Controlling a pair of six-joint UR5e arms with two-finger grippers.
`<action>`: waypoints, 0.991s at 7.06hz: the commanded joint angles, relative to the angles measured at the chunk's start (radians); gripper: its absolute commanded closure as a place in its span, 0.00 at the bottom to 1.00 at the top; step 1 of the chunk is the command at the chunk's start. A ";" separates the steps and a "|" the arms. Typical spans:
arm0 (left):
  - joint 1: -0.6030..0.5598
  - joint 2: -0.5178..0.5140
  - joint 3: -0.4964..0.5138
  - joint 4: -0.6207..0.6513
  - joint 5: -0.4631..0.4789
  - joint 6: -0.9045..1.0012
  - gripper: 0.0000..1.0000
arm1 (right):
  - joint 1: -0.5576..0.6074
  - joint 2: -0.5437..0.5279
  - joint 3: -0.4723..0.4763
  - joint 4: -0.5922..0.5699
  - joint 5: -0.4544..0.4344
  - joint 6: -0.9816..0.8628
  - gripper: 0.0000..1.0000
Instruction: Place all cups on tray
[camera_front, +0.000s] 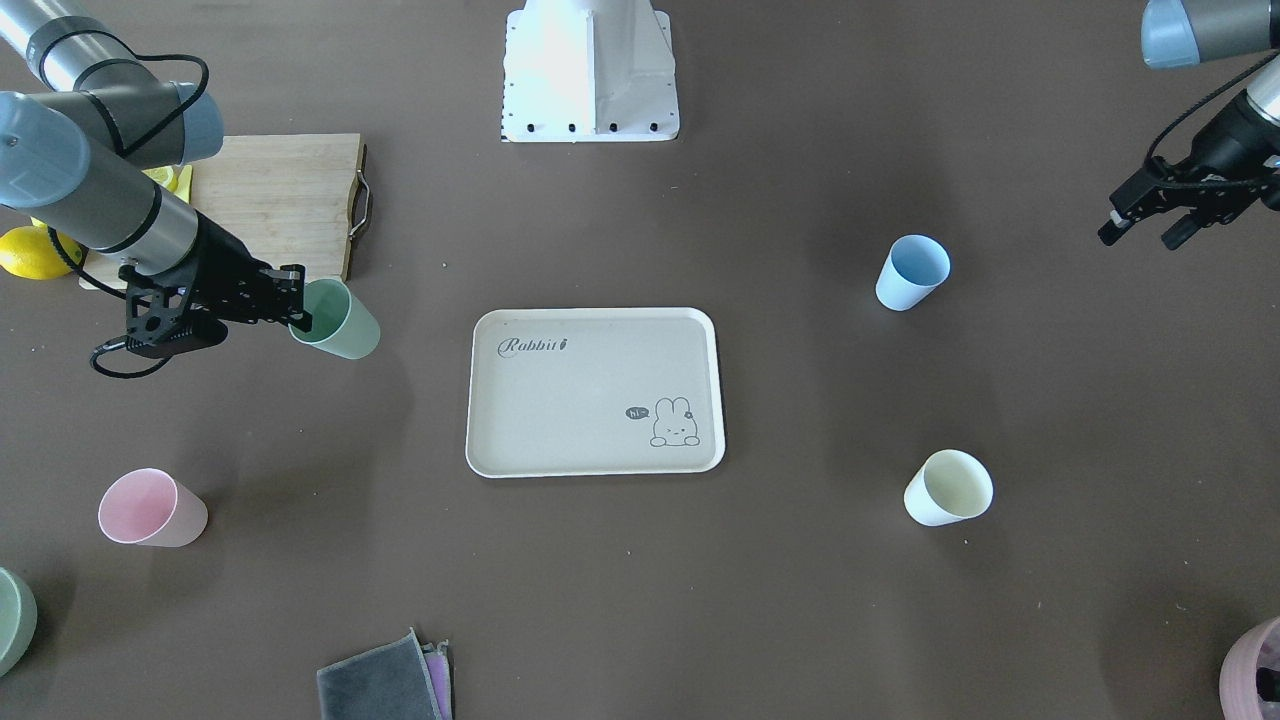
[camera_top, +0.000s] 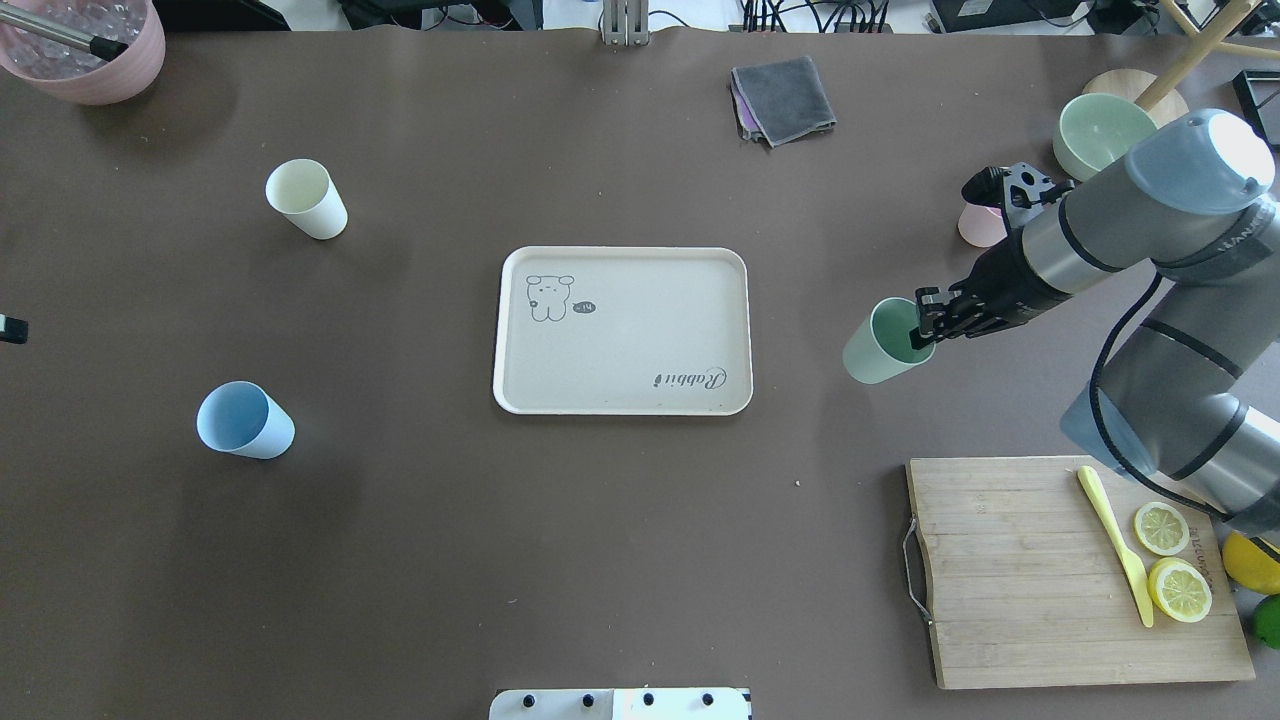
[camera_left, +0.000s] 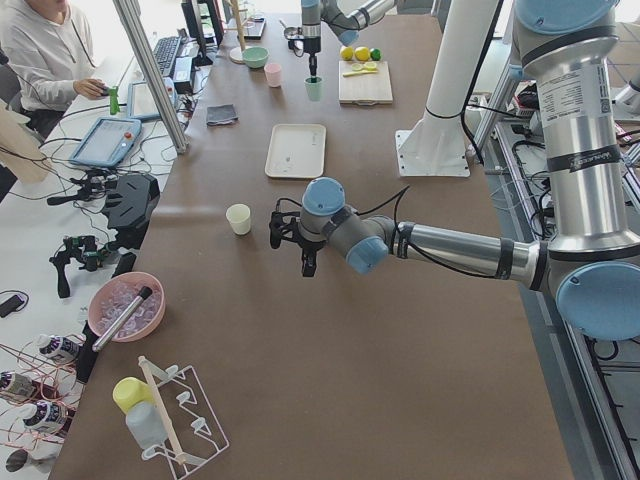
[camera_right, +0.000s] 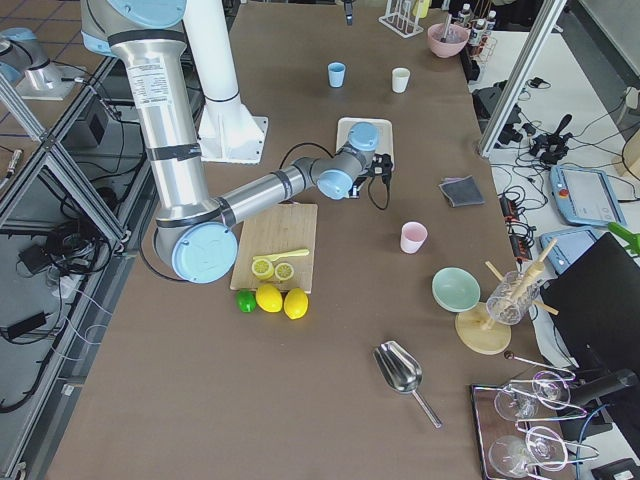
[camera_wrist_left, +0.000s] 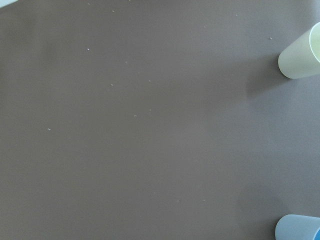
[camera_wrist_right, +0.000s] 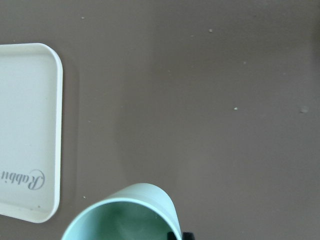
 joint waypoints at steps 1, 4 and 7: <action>0.133 -0.044 -0.017 -0.006 0.075 -0.093 0.02 | -0.094 0.154 -0.007 -0.109 -0.104 0.116 1.00; 0.198 -0.069 -0.033 -0.004 0.087 -0.135 0.03 | -0.183 0.264 -0.065 -0.151 -0.216 0.195 1.00; 0.313 -0.075 -0.028 -0.003 0.196 -0.143 0.03 | -0.185 0.264 -0.072 -0.149 -0.256 0.235 0.01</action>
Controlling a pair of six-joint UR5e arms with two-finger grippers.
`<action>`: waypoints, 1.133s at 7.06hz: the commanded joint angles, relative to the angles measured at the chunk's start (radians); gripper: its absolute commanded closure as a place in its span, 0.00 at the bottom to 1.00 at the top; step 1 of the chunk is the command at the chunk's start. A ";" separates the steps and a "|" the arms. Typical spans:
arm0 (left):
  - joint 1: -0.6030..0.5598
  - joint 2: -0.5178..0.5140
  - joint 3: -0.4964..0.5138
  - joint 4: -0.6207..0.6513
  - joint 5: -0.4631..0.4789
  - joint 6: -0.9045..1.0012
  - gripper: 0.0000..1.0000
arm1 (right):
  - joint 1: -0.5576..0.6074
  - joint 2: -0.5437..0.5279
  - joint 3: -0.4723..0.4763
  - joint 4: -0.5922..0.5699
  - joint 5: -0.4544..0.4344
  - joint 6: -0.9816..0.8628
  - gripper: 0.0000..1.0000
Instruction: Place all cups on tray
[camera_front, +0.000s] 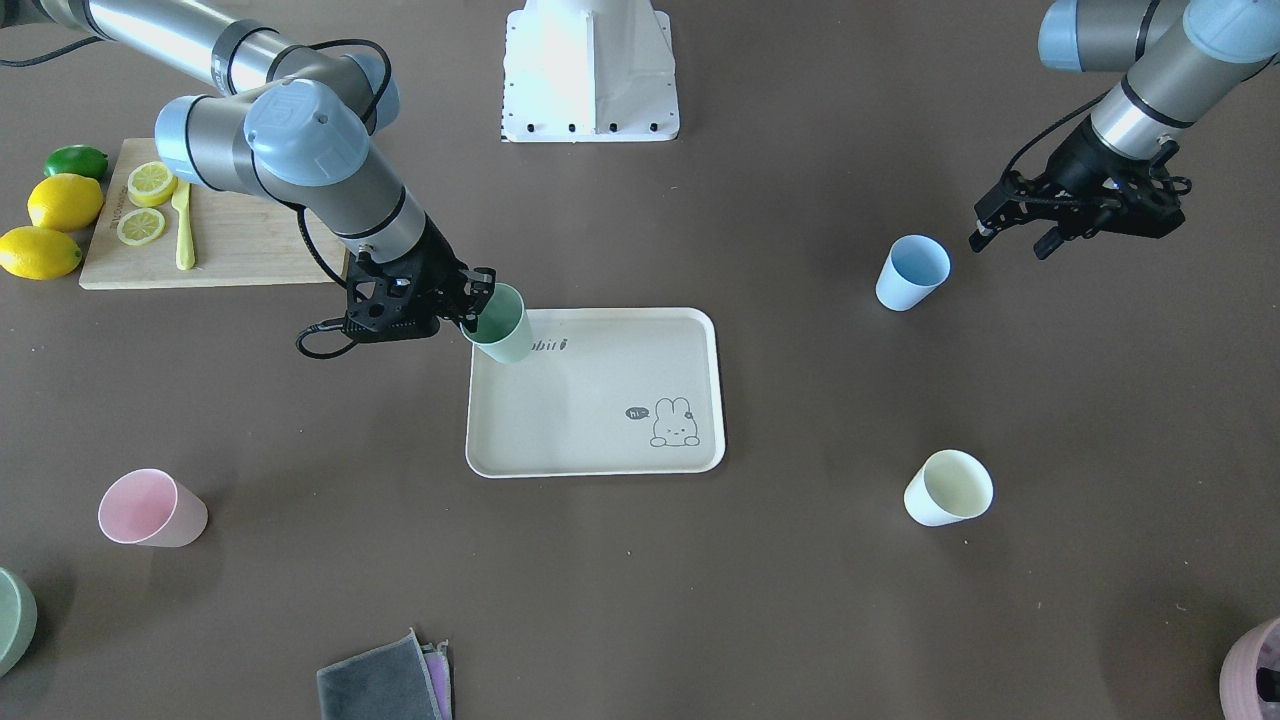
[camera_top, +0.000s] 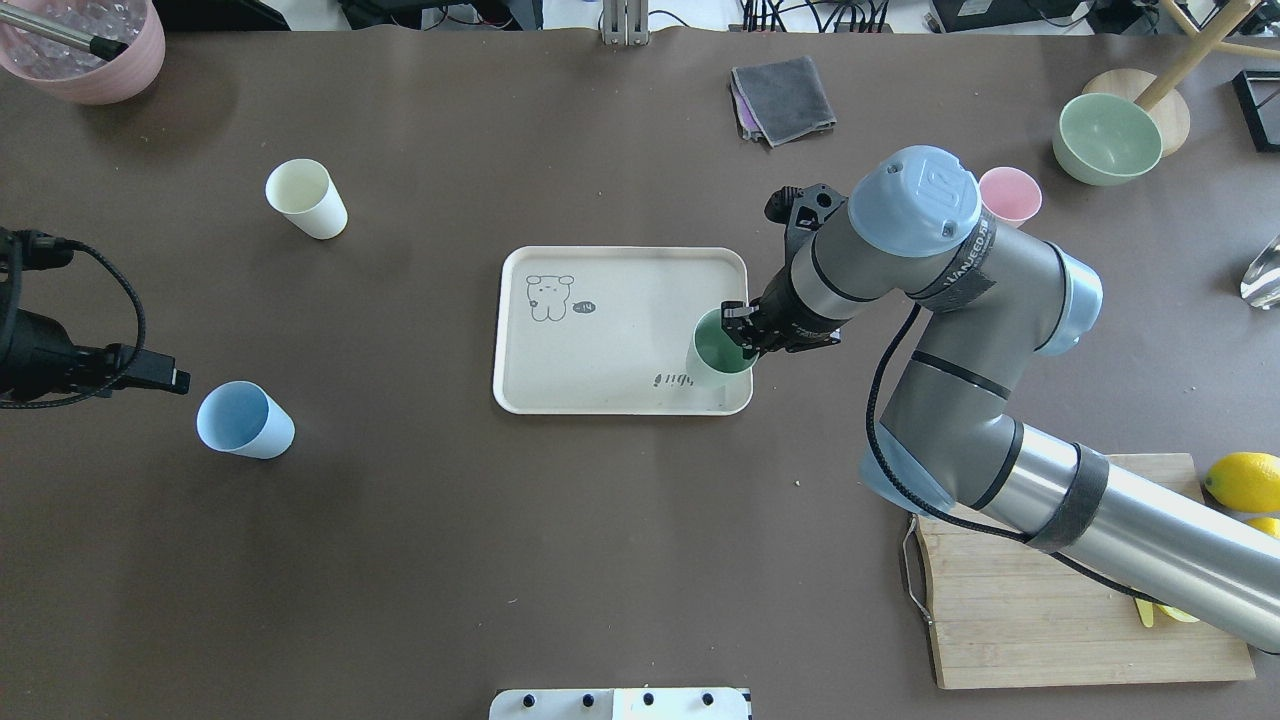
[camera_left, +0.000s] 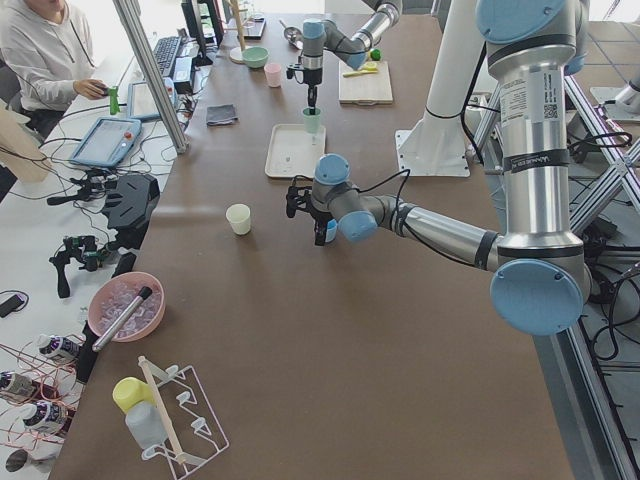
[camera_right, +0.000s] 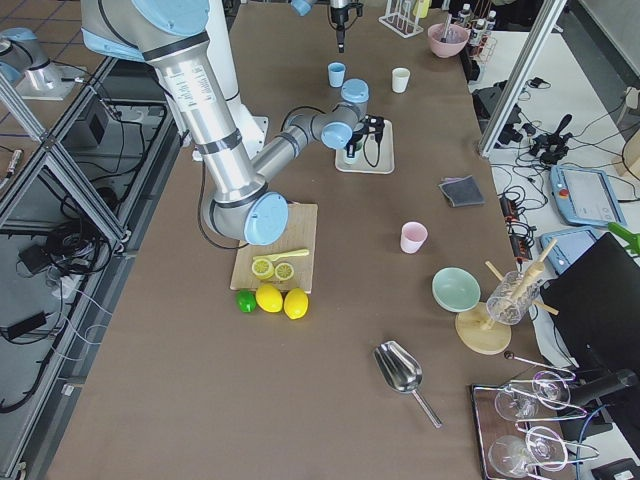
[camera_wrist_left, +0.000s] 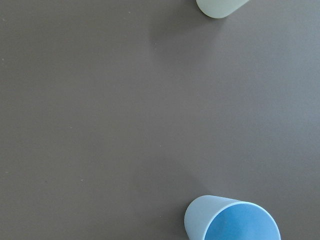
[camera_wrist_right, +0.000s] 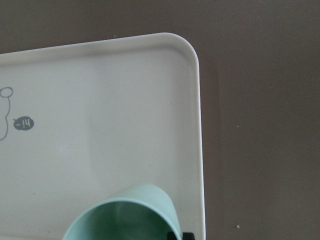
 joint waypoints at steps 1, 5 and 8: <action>0.063 -0.020 0.012 0.002 0.049 -0.003 0.03 | 0.033 0.001 0.007 -0.002 -0.016 0.026 0.00; 0.115 -0.031 0.042 0.003 0.101 -0.019 0.41 | 0.225 -0.107 0.064 0.001 0.199 -0.077 0.00; 0.158 -0.085 0.033 0.002 0.118 -0.131 1.00 | 0.296 -0.204 0.058 -0.001 0.210 -0.246 0.00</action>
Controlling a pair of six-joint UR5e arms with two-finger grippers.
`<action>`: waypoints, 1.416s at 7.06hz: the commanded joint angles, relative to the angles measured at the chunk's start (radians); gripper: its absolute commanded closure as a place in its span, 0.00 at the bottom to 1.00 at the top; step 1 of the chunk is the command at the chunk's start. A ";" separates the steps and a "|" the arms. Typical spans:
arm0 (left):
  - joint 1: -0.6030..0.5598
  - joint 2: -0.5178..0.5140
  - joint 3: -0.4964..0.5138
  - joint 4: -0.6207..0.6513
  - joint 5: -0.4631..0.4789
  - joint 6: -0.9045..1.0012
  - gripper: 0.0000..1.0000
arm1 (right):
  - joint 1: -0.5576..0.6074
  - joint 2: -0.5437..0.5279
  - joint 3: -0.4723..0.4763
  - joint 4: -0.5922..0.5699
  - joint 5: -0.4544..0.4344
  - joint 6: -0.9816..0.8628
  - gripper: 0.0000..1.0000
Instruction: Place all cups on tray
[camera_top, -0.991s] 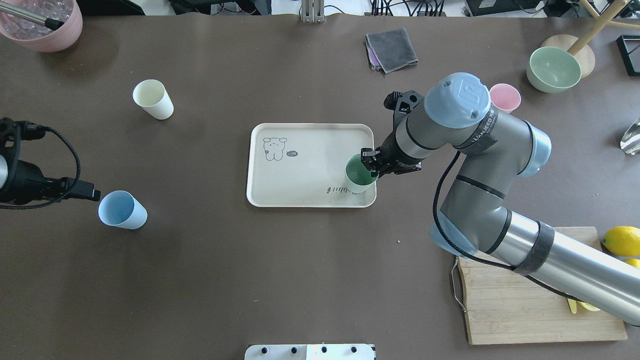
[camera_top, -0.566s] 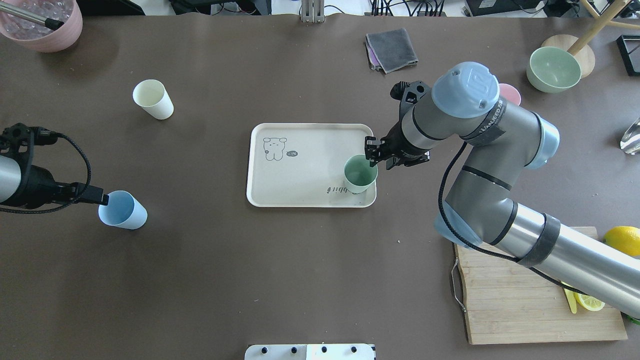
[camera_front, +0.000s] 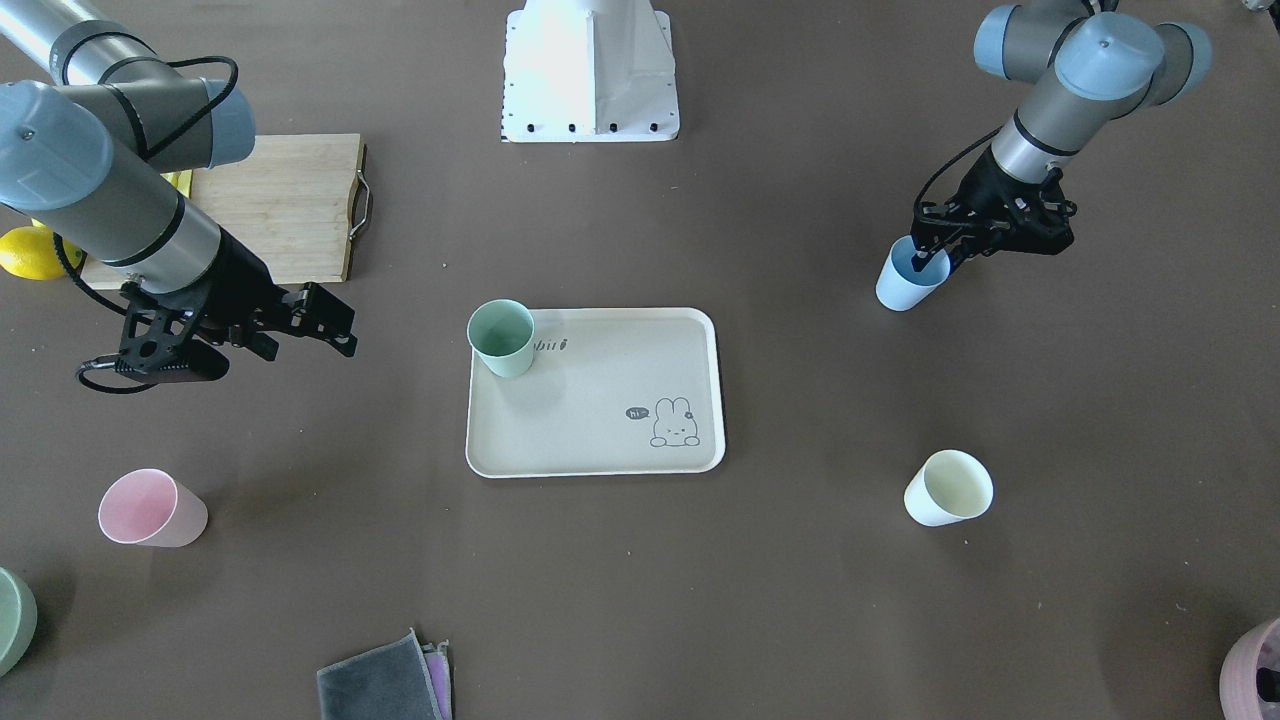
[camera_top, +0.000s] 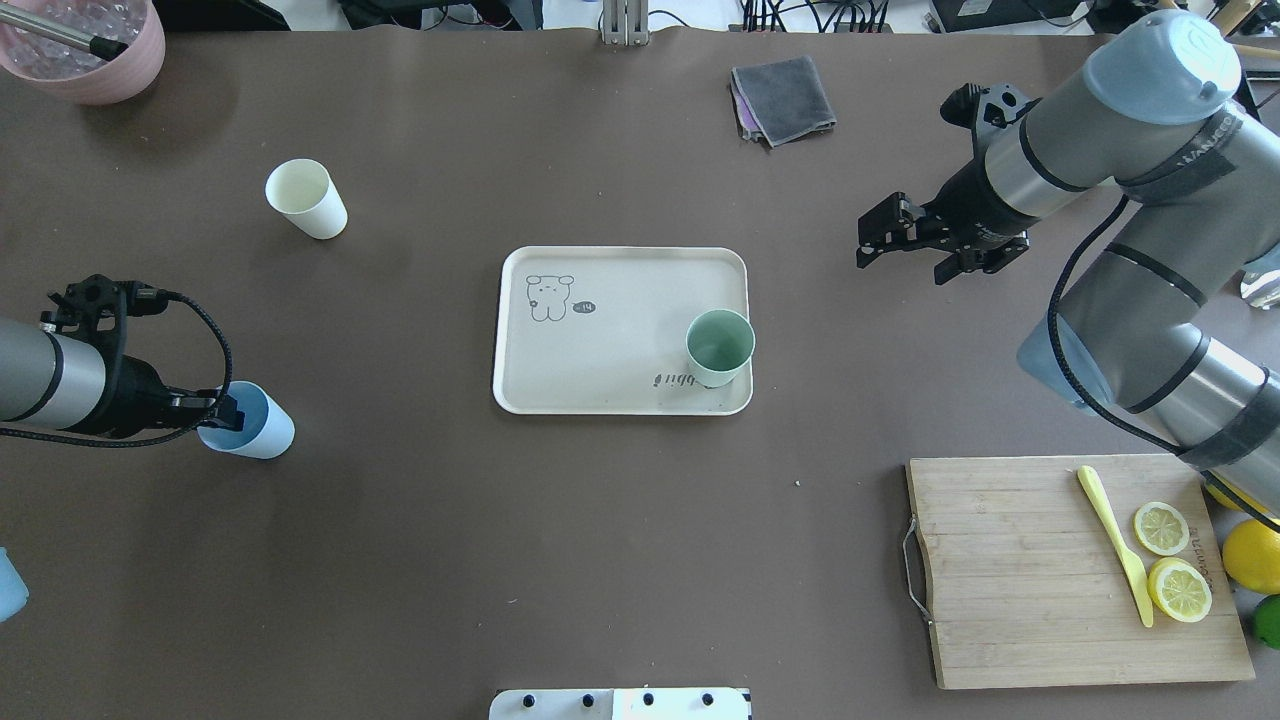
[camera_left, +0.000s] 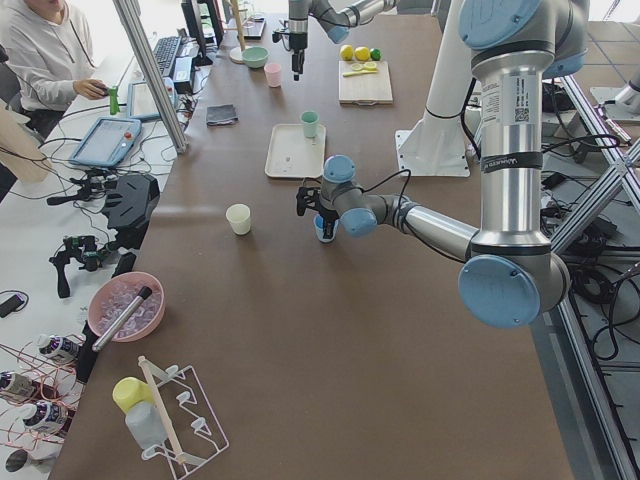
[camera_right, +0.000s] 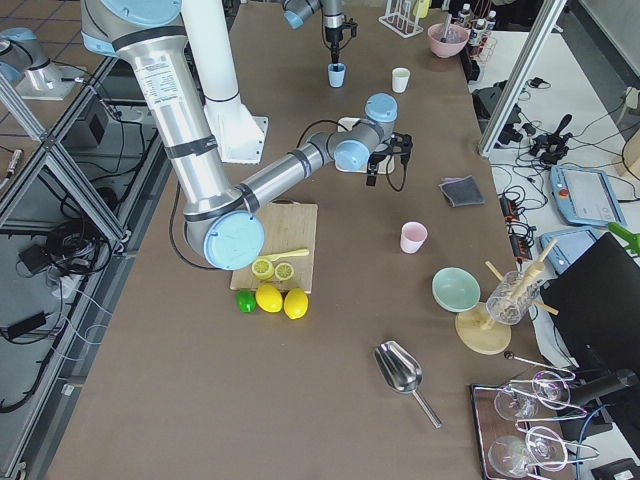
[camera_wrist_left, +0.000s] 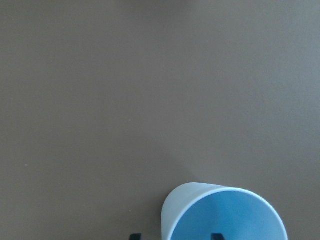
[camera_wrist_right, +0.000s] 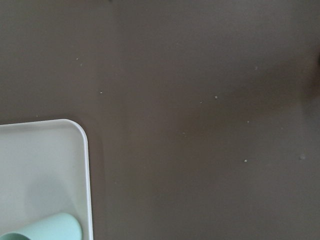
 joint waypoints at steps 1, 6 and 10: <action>0.010 -0.073 -0.024 0.018 0.000 -0.035 1.00 | 0.036 -0.045 -0.007 -0.003 -0.001 -0.063 0.00; 0.094 -0.660 0.168 0.435 0.116 -0.081 1.00 | 0.190 -0.085 -0.177 0.000 -0.013 -0.340 0.02; 0.150 -0.744 0.270 0.432 0.179 -0.075 1.00 | 0.208 -0.025 -0.299 0.002 -0.007 -0.299 0.02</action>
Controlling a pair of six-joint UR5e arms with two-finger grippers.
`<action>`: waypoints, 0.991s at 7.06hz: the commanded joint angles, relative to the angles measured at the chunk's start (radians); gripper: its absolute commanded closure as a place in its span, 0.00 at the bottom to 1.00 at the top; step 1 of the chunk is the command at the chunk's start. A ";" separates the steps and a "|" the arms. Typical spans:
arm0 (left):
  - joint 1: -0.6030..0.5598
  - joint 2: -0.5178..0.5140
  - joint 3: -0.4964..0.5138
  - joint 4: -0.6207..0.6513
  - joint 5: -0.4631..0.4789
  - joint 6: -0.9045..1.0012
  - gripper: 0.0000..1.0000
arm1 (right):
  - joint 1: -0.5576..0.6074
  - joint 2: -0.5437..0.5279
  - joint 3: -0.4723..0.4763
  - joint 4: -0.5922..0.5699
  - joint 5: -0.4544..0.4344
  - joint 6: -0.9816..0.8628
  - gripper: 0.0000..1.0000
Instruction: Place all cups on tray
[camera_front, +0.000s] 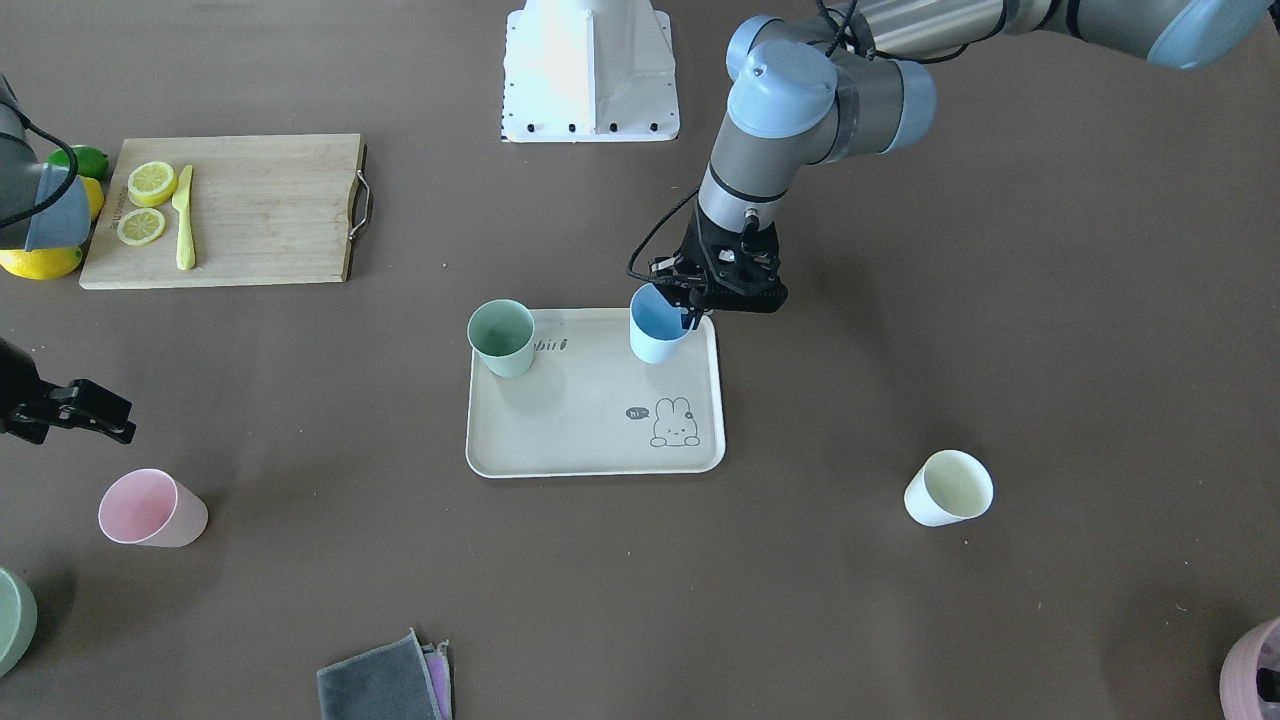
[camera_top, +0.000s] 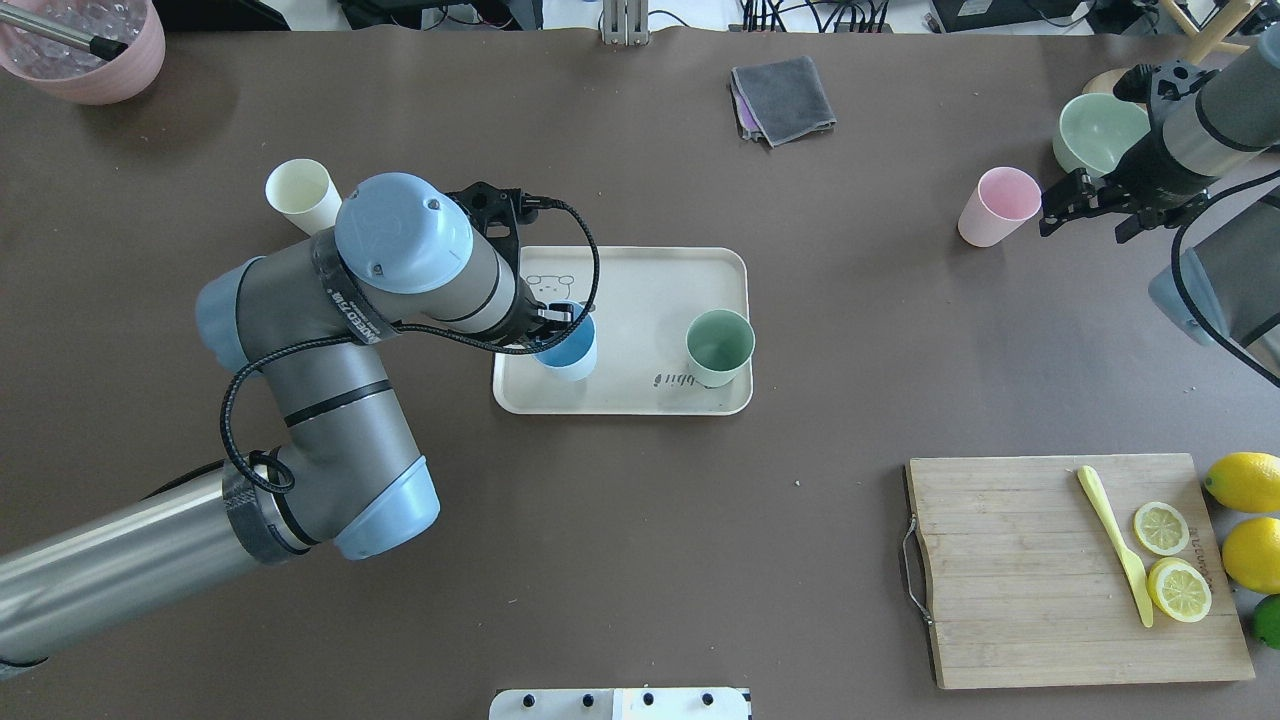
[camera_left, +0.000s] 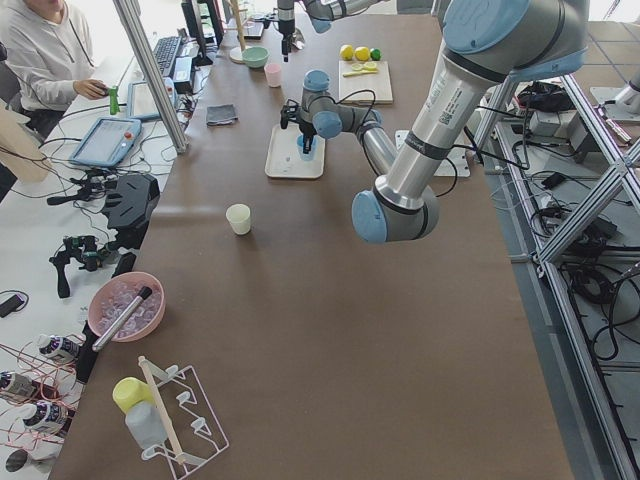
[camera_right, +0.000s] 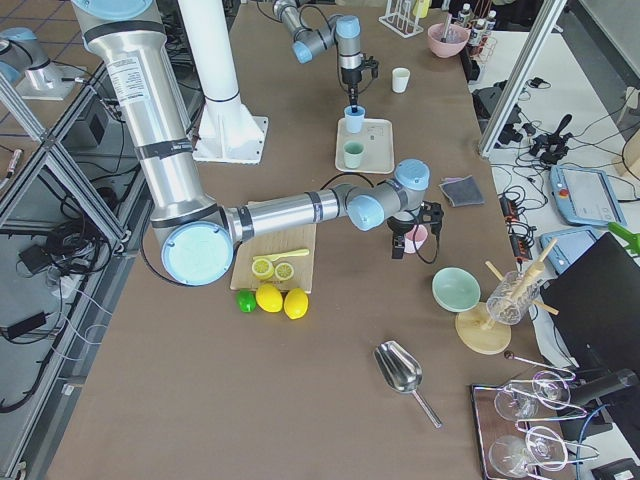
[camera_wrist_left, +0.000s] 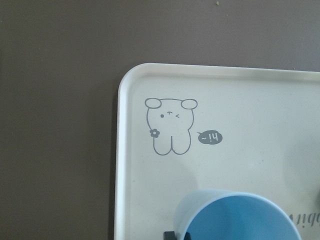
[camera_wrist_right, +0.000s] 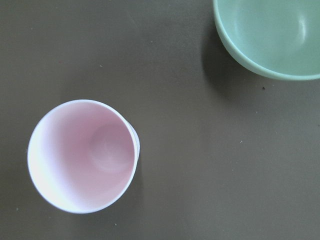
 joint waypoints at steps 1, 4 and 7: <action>0.011 -0.021 0.014 0.003 0.017 0.001 0.79 | 0.003 0.064 -0.064 0.001 0.006 0.086 0.04; 0.011 -0.023 0.014 0.004 0.043 0.001 0.02 | 0.013 0.128 -0.150 0.004 0.006 0.177 0.06; 0.011 -0.021 0.017 0.003 0.044 0.006 0.02 | -0.014 0.124 -0.166 0.010 0.006 0.180 0.14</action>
